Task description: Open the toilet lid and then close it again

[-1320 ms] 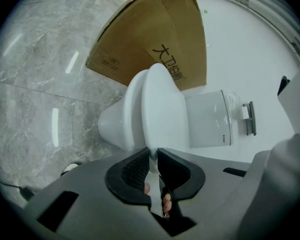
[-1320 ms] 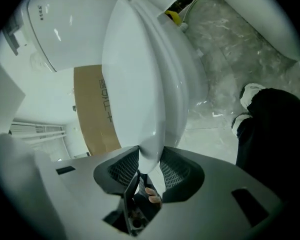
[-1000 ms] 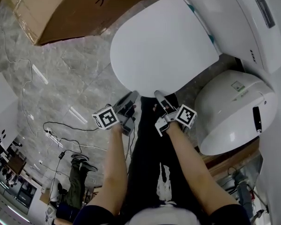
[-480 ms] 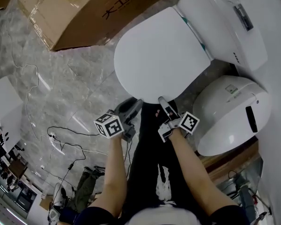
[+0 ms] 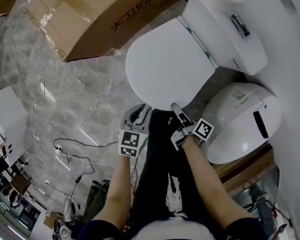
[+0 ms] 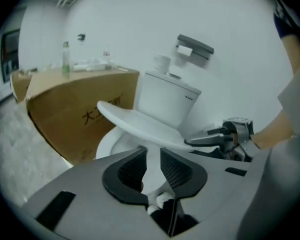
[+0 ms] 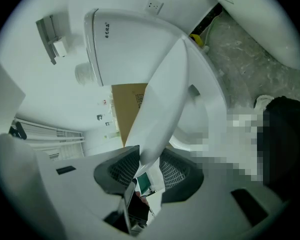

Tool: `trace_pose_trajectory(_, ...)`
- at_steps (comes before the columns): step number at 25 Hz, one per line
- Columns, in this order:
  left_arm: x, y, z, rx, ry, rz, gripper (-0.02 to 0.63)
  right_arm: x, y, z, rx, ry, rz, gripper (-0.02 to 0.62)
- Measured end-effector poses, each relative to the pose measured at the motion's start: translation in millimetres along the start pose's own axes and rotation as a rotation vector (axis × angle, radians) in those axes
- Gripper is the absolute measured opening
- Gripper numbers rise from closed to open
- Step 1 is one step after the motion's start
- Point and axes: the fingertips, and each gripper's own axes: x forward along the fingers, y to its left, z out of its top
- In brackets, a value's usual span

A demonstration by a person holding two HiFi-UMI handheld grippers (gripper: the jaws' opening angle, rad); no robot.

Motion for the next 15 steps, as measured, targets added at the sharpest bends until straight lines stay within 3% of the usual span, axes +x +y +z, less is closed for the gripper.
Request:
trace_pose_trajectory(2,-1.0,-2.9,13.8,0.131,-0.015,0.056,0.074,-3.1,6.5,3.9,0.006,-0.003,0.001,0.117)
trace_pose_trajectory(4,-2.1,-4.9,23.5,0.194,-0.018,0.076,0.074,-5.9,13.9,7.1,0.016,-0.011,0.005,0.118)
trace_pose_trajectory(15,-3.7,-29.4,78.8,0.243,-0.062,-0.032,0.064,-19.1,52.6,31.5,0.022,-0.039,0.056,0.133)
